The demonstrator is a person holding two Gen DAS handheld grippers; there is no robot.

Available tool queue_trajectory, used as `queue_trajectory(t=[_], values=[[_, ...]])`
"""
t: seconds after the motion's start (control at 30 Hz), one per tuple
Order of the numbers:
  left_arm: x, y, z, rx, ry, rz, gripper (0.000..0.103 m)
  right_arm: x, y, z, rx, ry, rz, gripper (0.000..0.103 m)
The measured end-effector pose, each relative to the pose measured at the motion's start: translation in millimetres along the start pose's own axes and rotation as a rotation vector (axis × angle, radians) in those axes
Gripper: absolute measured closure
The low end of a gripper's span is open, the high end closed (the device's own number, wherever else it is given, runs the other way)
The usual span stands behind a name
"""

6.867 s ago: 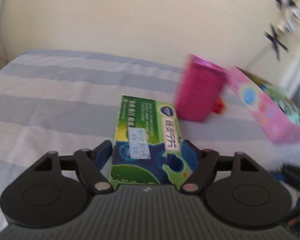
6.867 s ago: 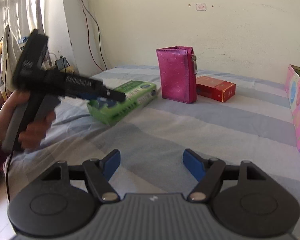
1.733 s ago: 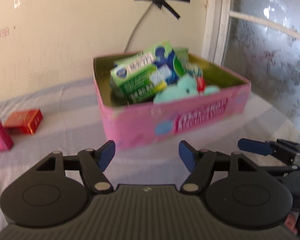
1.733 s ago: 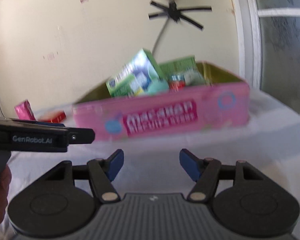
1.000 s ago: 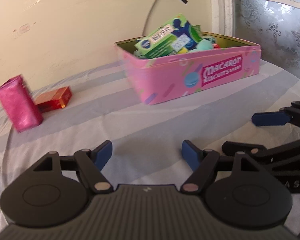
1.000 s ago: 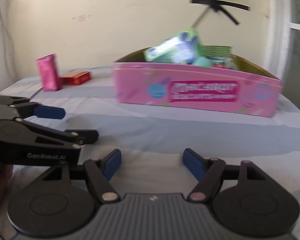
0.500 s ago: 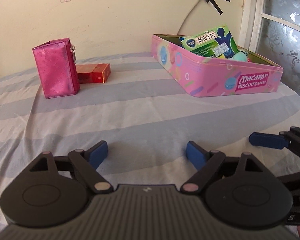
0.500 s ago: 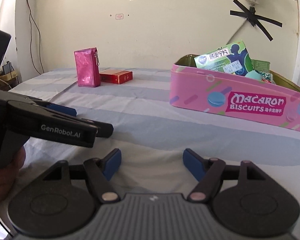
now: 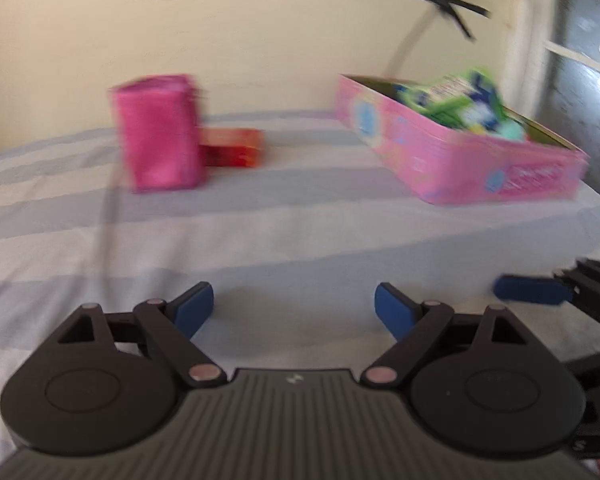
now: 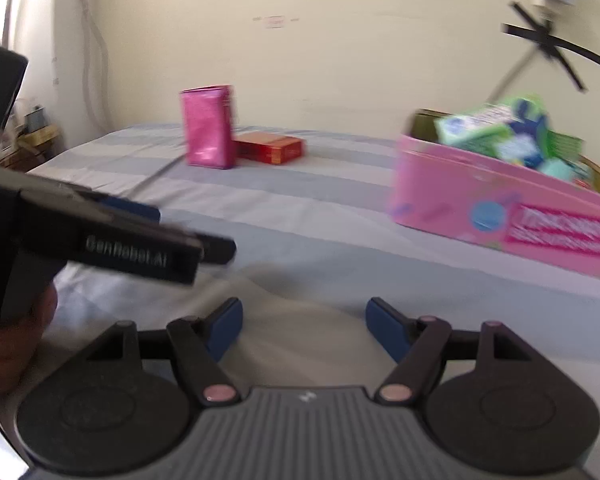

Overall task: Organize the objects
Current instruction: 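Move both grippers back toward the pink glittery pouch, then grasp the pink glittery pouch with the right gripper and lift it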

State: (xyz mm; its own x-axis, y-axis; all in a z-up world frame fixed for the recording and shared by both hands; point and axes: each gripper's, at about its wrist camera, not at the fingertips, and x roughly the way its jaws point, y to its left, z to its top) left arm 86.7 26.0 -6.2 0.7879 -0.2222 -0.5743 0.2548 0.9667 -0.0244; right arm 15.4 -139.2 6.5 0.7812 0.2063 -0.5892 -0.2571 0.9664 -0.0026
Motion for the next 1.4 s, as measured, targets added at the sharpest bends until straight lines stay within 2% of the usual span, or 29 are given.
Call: queue_trajectory(t=[0.2, 0.27, 0.33, 0.4, 0.47, 0.53, 0.6, 0.73, 0.77, 0.8, 0.83, 0.87, 0.97, 1.1, 1.2, 1.3, 1.37, 1.4], values=[[-6, 72, 0, -0.106, -0.056, 0.213, 0.013, 39, 30, 36, -0.075, 0.041, 0.114, 0.031], [-5, 97, -1, -0.176, -0.051, 0.242, 0.013, 55, 42, 53, -0.111, 0.040, 0.136, 0.035], [-7, 123, -3, -0.318, -0.053, 0.157, 0.014, 70, 50, 76, -0.125, -0.019, 0.132, 0.035], [-11, 134, -5, -0.383, -0.079, 0.128, 0.014, 86, 54, 103, -0.116, -0.071, 0.132, 0.035], [-12, 135, -5, -0.398, -0.088, 0.119, 0.013, 101, 56, 130, -0.095, -0.106, 0.134, 0.032], [-14, 134, -5, -0.399, -0.095, 0.110, 0.013, 117, 62, 156, -0.107, -0.110, 0.164, 0.023], [-17, 135, -7, -0.412, -0.101, 0.095, 0.013, 133, 75, 177, -0.179, -0.114, 0.179, 0.011], [-17, 145, -10, -0.463, -0.114, 0.059, 0.013, 165, 105, 196, -0.348, -0.070, 0.145, 0.008], [-17, 146, -9, -0.471, -0.116, 0.053, 0.013, 172, 109, 198, -0.362, -0.056, 0.145, 0.010], [-18, 147, -10, -0.478, -0.119, 0.049, 0.013, 177, 111, 198, -0.375, -0.037, 0.153, 0.026], [-16, 147, -10, -0.480, -0.120, 0.046, 0.013, 182, 114, 199, -0.383, -0.012, 0.164, 0.048], [-16, 147, -9, -0.482, -0.121, 0.045, 0.013, 182, 112, 198, -0.374, 0.001, 0.172, 0.050], [-16, 148, -9, -0.490, -0.124, 0.038, 0.013, 171, 98, 200, -0.217, 0.012, 0.224, 0.052], [-19, 149, -10, -0.496, -0.134, 0.023, 0.013, 139, 52, 183, 0.115, 0.077, 0.317, 0.052], [-22, 146, -10, -0.478, -0.156, 0.000, 0.013, 108, 10, 146, 0.331, 0.117, 0.371, 0.052], [-23, 136, -8, -0.419, -0.159, -0.031, 0.013, 69, -33, 98, 0.526, 0.110, 0.431, 0.052], [-25, 124, -5, -0.366, -0.164, -0.042, 0.013, 44, -57, 71, 0.620, 0.085, 0.436, 0.048], [-27, 117, -3, -0.346, -0.165, -0.054, 0.013, 31, -71, 58, 0.665, 0.066, 0.429, 0.042]])
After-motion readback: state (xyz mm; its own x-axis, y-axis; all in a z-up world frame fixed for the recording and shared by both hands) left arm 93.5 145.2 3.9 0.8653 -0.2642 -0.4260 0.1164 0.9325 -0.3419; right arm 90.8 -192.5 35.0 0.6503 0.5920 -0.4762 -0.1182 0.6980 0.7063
